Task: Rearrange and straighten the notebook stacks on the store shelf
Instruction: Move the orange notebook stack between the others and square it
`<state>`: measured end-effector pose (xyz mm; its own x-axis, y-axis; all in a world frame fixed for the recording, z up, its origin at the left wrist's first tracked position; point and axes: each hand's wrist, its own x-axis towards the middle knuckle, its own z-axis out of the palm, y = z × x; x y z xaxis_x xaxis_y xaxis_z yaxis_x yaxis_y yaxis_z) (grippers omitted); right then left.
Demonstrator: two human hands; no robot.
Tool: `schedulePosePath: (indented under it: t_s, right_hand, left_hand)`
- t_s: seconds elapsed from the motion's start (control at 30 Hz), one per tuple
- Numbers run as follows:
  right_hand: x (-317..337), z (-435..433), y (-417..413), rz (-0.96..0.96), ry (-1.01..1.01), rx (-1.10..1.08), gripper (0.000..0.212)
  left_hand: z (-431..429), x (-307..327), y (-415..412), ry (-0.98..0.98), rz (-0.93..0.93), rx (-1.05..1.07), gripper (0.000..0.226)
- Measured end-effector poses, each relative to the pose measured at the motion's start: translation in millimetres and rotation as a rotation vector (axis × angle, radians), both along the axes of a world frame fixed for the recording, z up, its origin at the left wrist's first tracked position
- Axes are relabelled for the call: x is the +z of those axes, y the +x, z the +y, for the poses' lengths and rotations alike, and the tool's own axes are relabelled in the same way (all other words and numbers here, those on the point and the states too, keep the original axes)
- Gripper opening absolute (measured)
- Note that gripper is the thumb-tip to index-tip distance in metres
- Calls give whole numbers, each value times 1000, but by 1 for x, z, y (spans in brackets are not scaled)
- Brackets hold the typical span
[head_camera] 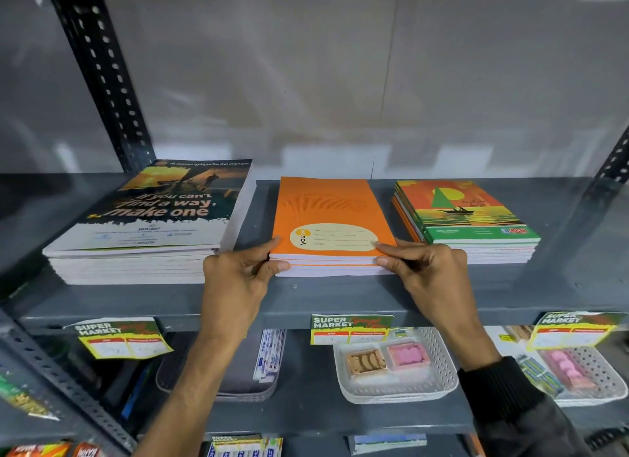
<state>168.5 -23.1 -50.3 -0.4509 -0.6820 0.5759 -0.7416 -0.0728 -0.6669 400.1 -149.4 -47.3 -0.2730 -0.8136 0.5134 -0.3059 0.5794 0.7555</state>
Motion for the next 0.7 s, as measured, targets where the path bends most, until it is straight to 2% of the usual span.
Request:
schedulePosePath:
  t_s: [0.13,0.43,0.7]
  right_hand:
    - [-1,1,0,27,13,2,29]
    - [-6,0,-2,64,-30,-22,19]
    - [-8,-1,-1,56,-45,-35,19]
  left_hand:
    - [0,-1,-1,-57,-39,60,29]
    - [2,-1,1,-77,-12,47,27]
    - [1,-2,-1,-36,72,42,29]
